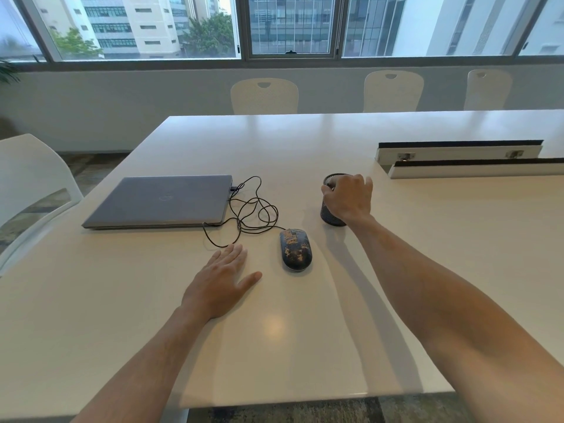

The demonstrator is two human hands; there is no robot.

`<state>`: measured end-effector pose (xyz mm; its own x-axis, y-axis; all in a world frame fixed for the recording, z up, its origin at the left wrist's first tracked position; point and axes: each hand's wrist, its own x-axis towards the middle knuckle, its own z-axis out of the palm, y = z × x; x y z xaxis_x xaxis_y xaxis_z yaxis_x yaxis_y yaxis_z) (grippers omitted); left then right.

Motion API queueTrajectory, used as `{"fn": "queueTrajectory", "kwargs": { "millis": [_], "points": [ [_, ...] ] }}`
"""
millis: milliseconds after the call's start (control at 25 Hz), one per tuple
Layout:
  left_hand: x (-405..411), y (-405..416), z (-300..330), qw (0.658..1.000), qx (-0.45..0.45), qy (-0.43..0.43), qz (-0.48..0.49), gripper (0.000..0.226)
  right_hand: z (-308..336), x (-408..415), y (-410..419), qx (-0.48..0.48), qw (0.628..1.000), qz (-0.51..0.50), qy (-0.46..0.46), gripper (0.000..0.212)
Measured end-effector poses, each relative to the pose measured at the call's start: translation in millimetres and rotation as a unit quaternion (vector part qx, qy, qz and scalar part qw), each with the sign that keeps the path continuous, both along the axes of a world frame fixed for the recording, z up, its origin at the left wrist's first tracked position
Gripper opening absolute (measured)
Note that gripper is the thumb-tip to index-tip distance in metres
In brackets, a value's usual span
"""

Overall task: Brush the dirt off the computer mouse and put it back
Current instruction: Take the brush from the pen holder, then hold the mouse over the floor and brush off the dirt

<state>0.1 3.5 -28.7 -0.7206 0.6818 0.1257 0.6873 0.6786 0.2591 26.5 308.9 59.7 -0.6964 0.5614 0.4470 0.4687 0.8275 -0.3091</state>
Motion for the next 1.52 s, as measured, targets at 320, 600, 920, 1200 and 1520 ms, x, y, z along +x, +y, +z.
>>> {"fn": "queueTrajectory", "kwargs": {
  "millis": [320, 600, 920, 1200, 1520],
  "points": [
    [1.2, -0.9, 0.5, 1.000, 0.003, 0.001, -0.002, 0.085, 18.5, 9.9, 2.1, 0.007, 0.990, 0.023, 0.142, 0.030],
    [1.6, -1.1, 3.7, 0.999, 0.033, -0.038, 0.006, 0.096, 48.1, 56.4, 0.4, -0.153, 0.918, -0.017, 0.366, 0.026],
    [0.0, 22.8, 19.5, 0.981, 0.126, -0.138, -0.048, 0.121, -6.7, 107.6, -6.7, -0.500, 0.801, -0.042, 0.325, 0.024],
    [-12.8, 61.4, 26.5, 0.964, 0.118, -0.218, -0.098, 0.138, -30.4, 134.0, -23.9, -0.571, 0.762, -0.047, 0.300, 0.026],
    [-20.7, 86.3, 22.1, 0.947, 0.129, -0.269, -0.115, 0.138, -39.9, 147.8, -35.8, -0.605, 0.739, -0.024, 0.296, 0.028]
  ]
}}
